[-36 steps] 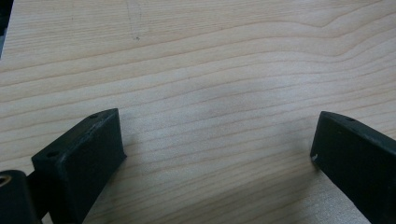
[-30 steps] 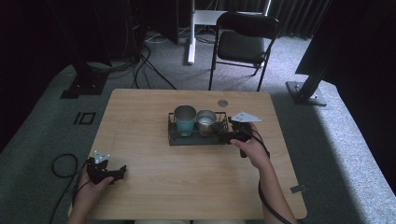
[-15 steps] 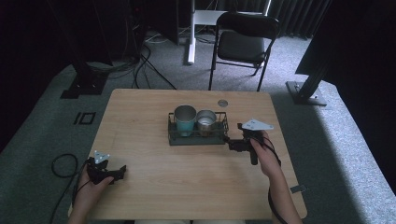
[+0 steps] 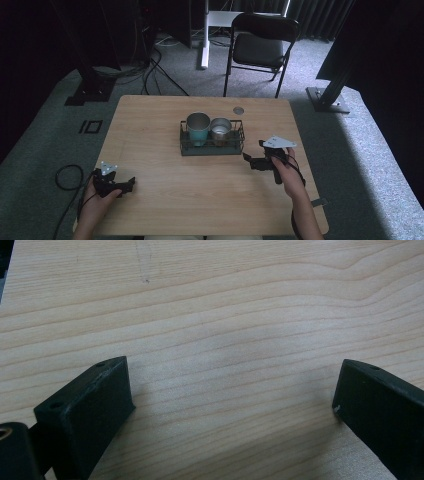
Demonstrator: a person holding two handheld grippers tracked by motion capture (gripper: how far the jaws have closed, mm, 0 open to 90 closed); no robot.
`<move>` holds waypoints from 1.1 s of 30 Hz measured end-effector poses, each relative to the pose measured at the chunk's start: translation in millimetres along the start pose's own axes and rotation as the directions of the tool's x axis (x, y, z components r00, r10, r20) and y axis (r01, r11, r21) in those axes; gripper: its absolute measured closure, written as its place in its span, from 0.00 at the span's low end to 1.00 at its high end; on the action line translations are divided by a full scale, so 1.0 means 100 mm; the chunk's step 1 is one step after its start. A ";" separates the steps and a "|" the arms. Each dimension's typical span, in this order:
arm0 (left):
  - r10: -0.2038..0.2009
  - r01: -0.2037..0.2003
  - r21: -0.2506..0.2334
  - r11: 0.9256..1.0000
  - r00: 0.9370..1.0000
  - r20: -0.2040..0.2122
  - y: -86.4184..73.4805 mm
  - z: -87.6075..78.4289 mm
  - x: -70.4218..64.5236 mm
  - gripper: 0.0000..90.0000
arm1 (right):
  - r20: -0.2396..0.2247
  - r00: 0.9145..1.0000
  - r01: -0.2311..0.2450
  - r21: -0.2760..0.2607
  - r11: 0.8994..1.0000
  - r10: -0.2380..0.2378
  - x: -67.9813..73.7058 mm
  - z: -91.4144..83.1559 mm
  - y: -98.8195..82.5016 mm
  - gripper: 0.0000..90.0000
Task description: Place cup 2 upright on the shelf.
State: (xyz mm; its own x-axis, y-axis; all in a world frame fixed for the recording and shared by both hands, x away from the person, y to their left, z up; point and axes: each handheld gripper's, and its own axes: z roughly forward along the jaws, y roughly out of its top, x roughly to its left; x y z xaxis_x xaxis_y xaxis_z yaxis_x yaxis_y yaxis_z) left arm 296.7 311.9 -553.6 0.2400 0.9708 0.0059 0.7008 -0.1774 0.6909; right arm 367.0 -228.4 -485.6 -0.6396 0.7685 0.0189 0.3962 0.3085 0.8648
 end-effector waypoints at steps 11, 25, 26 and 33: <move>0.000 0.000 0.000 1.000 1.000 0.000 0.00 0.00 0.00 0.03 | 0.008 1.000 -0.016 0.064 0.998 0.015 -0.01 -0.05 -0.28 0.15; 0.001 -0.001 0.000 1.000 1.000 -0.001 0.00 0.00 0.00 0.03 | 0.055 0.998 -0.039 0.106 0.994 0.033 -0.09 -0.18 -0.53 0.15; 0.001 -0.001 0.000 1.000 1.000 -0.001 0.00 0.00 0.00 0.03 | 0.055 0.998 -0.039 0.106 0.994 0.033 -0.09 -0.18 -0.53 0.15; 0.001 -0.001 0.000 1.000 1.000 -0.001 0.00 0.00 0.00 0.03 | 0.098 0.992 -0.088 0.118 0.989 0.077 -0.17 -0.28 -0.69 0.14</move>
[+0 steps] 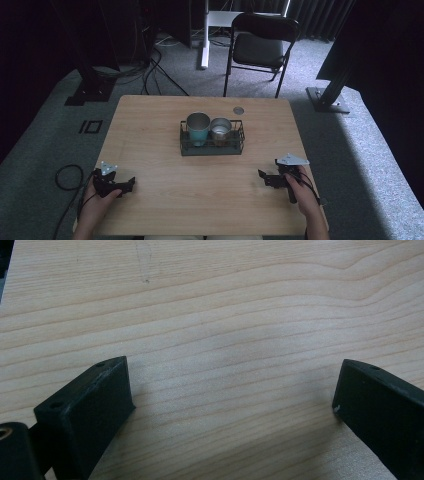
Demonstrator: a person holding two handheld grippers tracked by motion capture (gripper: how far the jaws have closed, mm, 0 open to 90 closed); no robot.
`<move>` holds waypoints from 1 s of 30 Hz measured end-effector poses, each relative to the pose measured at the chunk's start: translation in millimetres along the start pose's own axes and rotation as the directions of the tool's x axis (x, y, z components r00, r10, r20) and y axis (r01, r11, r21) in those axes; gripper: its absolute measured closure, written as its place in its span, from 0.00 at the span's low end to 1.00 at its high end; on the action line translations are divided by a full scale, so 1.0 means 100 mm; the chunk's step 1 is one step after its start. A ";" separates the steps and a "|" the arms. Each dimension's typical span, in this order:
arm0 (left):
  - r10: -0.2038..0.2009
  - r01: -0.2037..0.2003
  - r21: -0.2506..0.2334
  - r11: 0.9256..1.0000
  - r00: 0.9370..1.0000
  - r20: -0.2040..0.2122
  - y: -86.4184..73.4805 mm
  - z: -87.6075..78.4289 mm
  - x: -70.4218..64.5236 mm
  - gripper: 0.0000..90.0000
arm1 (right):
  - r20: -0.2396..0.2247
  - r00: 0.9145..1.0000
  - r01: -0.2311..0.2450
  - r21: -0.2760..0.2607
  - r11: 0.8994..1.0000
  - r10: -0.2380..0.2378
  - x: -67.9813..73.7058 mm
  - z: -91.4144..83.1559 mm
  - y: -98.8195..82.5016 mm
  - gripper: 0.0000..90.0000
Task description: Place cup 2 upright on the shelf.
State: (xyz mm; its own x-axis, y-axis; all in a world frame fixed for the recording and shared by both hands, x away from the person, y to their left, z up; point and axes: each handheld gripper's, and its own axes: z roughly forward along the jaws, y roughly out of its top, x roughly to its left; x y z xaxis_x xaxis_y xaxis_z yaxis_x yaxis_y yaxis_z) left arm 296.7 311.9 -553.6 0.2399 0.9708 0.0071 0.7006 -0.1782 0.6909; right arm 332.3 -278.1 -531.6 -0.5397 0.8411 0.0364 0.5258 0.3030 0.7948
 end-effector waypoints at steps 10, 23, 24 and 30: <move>0.000 0.000 0.000 1.000 1.000 0.000 0.00 0.00 0.00 0.03 | 0.079 0.996 -0.047 0.015 0.999 0.046 -0.11 -0.13 -0.14 0.14; 0.001 -0.001 0.000 1.000 1.000 0.000 0.00 0.00 0.00 0.03 | 0.163 0.982 -0.109 0.057 0.992 0.099 -0.13 -0.20 -0.27 0.13; 0.000 0.000 0.000 1.000 1.000 0.000 0.00 0.00 0.00 0.03 | 0.178 0.978 -0.119 0.064 0.991 0.106 -0.14 -0.22 -0.29 0.13; 0.000 0.000 0.000 1.000 1.000 0.000 0.00 0.00 0.00 0.03 | 0.208 0.968 -0.156 0.069 0.985 0.139 -0.16 -0.24 -0.38 0.13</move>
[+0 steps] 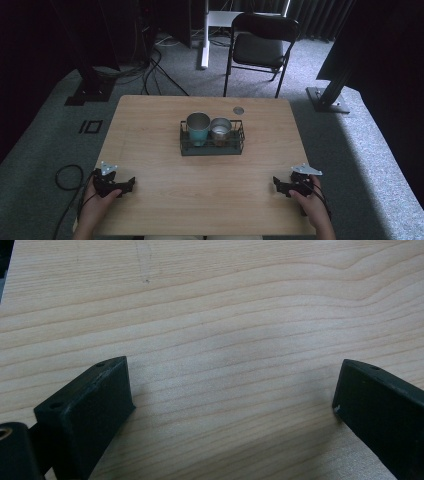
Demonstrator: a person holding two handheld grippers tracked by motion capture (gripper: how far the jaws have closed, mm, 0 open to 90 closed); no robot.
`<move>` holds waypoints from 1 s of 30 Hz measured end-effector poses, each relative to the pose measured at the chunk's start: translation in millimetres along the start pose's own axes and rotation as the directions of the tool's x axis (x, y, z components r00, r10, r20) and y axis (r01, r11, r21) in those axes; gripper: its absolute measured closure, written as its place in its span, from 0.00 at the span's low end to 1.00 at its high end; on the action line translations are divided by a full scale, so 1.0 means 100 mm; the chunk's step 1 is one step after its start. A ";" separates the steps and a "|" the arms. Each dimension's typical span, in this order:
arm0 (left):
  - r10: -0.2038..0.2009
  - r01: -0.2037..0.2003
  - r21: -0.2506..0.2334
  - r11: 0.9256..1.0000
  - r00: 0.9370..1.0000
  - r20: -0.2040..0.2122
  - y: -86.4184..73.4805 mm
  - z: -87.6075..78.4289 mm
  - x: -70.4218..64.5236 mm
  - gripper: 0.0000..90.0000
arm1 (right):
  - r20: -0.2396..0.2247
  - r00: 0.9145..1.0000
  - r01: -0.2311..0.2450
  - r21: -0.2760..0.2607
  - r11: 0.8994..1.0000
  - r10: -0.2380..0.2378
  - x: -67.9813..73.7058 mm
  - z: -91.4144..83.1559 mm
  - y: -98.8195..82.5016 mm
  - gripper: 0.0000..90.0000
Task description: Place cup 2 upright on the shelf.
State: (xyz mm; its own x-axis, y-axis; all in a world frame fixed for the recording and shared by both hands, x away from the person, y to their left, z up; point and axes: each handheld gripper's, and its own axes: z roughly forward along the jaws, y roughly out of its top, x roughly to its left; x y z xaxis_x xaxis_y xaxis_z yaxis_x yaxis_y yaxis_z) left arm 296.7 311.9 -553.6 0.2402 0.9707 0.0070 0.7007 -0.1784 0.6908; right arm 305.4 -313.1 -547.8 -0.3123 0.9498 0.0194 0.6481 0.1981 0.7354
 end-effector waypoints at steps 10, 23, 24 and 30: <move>0.000 0.000 0.000 1.000 1.000 0.000 0.00 0.00 0.00 0.03 | 0.011 1.000 0.004 0.019 1.000 -0.005 0.00 0.01 -0.10 0.13; 0.000 0.000 0.000 1.000 1.000 0.000 0.00 0.00 0.00 0.03 | 0.000 1.000 0.011 0.019 1.000 -0.011 -0.01 0.00 -0.12 0.12; 0.001 -0.001 0.001 1.000 1.000 0.000 0.00 0.00 0.00 0.03 | 0.000 1.000 0.011 0.019 1.000 -0.011 -0.01 0.00 -0.12 0.13; 0.000 0.000 0.000 1.000 1.000 0.000 0.00 0.00 0.00 0.03 | 0.000 1.000 0.012 0.020 1.000 -0.012 -0.01 0.00 -0.12 0.12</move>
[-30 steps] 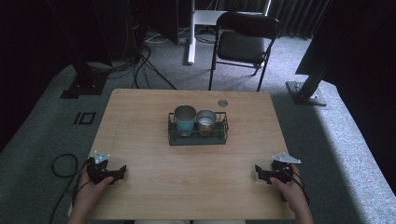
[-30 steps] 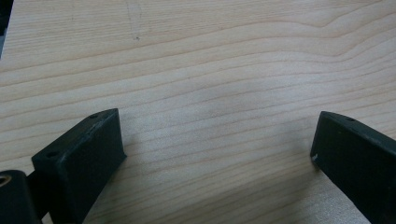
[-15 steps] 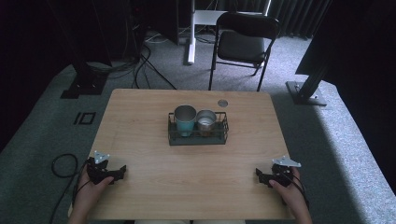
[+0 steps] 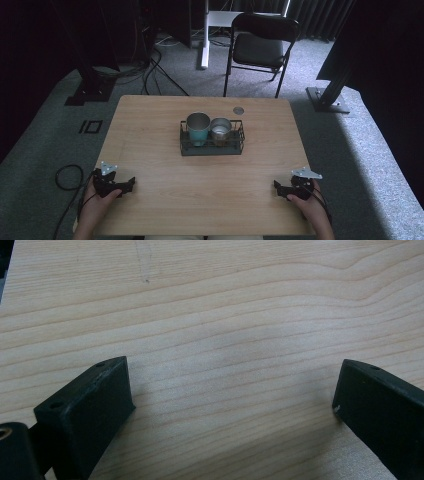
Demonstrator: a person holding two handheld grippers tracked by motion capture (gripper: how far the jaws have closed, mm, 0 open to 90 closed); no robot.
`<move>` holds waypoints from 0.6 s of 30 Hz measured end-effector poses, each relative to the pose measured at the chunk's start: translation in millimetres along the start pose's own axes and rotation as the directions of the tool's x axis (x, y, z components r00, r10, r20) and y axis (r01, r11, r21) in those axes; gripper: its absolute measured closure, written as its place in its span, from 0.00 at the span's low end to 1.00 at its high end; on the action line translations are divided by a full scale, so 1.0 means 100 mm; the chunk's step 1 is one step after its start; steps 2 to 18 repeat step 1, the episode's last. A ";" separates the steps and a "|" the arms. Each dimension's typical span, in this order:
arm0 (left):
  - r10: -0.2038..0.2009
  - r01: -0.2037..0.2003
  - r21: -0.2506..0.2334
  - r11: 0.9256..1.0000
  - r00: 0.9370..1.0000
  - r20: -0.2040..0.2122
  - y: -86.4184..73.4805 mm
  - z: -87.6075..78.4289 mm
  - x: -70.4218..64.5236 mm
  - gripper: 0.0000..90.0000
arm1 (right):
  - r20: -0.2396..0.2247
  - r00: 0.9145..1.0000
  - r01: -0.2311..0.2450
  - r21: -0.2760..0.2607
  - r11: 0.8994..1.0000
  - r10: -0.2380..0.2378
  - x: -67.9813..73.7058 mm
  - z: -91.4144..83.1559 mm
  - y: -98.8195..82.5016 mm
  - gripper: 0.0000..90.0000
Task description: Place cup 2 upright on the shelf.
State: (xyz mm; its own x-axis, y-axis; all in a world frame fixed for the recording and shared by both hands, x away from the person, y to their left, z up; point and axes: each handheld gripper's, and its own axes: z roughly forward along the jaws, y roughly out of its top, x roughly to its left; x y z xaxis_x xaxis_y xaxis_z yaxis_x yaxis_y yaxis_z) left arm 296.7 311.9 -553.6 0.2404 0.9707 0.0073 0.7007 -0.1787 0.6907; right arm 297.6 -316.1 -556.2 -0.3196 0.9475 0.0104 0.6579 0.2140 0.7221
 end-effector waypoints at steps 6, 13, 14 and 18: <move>0.000 0.000 0.000 1.000 1.000 0.000 0.00 0.00 0.00 0.03 | 0.000 1.000 0.000 0.000 1.000 0.000 0.00 0.00 0.00 0.12; 0.000 0.000 0.000 1.000 1.000 0.000 0.00 0.00 0.00 0.03 | 0.000 1.000 0.000 0.000 1.000 0.000 0.00 0.00 0.00 0.12; 0.000 0.000 0.000 1.000 1.000 0.000 0.00 0.00 0.00 0.03 | 0.000 1.000 0.000 0.000 1.000 0.000 0.00 0.00 0.00 0.12; 0.000 0.000 0.000 1.000 1.000 0.000 0.00 0.00 0.00 0.03 | 0.000 1.000 0.000 0.000 1.000 0.000 0.00 0.00 0.00 0.12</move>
